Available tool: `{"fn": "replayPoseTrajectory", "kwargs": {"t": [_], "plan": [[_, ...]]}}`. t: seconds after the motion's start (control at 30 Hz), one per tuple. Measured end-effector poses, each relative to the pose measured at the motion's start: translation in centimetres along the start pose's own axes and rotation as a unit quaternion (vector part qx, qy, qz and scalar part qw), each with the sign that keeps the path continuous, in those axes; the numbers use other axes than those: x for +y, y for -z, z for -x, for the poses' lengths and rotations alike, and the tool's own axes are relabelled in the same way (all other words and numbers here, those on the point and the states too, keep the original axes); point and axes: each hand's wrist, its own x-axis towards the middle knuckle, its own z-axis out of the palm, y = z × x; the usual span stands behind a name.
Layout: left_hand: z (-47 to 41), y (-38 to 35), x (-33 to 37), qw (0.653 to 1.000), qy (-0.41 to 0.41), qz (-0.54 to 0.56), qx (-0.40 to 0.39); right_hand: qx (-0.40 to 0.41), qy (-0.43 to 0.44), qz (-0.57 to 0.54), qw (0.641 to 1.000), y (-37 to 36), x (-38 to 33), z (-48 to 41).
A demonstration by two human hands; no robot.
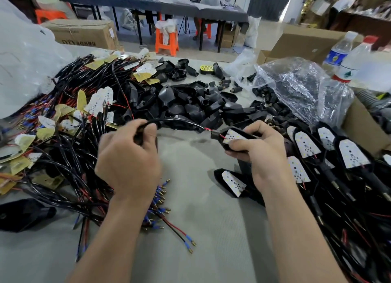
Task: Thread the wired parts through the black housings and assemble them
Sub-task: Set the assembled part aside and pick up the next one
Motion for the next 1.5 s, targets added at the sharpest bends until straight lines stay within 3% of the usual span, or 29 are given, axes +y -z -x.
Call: {"fn": "replayPoseTrajectory", "kwargs": {"t": [0.1,0.2,0.27,0.3,0.4,0.47,0.53,0.6,0.73,0.83,0.9,0.97,1.03,1.17,1.3,1.37,1.5], "plan": [[-0.9,0.6,-0.8,0.995,0.046,0.026,0.082,0.002,-0.031,-0.113,0.993,-0.6,0.2,0.3],[-2.0,0.6,-1.9,0.977,0.157,0.101,0.108,0.054,-0.11,-0.277,0.953,-1.0,0.5,0.5],[-2.5,-0.1,-2.0,0.935,0.262,0.232,0.058,0.077,-0.149,-0.325,0.931,-1.3,0.5,0.7],[-2.4,-0.5,-1.7,0.898,0.311,0.311,-0.01,0.07,-0.162,-0.319,0.931,-1.5,0.5,0.9],[-1.5,-2.1,-0.1,0.785,0.383,0.443,-0.202,-0.021,-0.182,-0.176,0.967,-2.5,0.1,1.7],[-1.0,-2.8,0.7,0.758,0.383,0.445,-0.284,-0.094,-0.168,-0.012,0.981,-3.3,0.1,2.3],[-1.0,-3.3,0.7,0.748,0.389,0.451,-0.293,-0.168,-0.147,0.142,0.964,-3.6,0.3,2.9],[-1.2,-3.4,0.3,0.756,0.389,0.45,-0.272,-0.25,-0.143,0.222,0.931,-3.5,0.5,3.5],[-1.2,-2.8,0.0,0.765,0.358,0.443,-0.301,-0.414,-0.168,0.26,0.856,-3.1,0.6,4.5],[-0.9,-2.2,0.5,0.759,0.32,0.421,-0.379,-0.461,-0.187,0.282,0.82,-2.9,0.8,4.8],[-0.6,-1.9,0.9,0.743,0.292,0.417,-0.434,-0.395,-0.162,0.229,0.875,-3.4,0.9,4.5],[-0.3,-1.5,1.2,0.733,0.262,0.412,-0.474,-0.226,-0.113,0.11,0.961,-3.7,1.1,3.2],[0.1,-1.3,1.5,0.729,0.228,0.397,-0.508,-0.06,-0.077,-0.021,0.995,-3.4,1.1,1.6],[0.6,-0.8,2.0,0.715,0.184,0.376,-0.56,0.057,-0.053,-0.165,0.983,-1.4,1.2,0.0],[0.5,-0.4,1.8,0.71,0.104,0.315,-0.622,0.111,-0.011,-0.158,0.981,-0.2,0.9,-0.8],[0.4,-0.2,1.9,0.679,0.058,0.307,-0.664,0.128,0.015,-0.127,0.984,0.1,0.6,-0.9],[0.7,-0.2,1.9,0.58,0.021,0.313,-0.752,0.109,0.02,-0.119,0.987,-0.6,0.9,-0.5]]}}
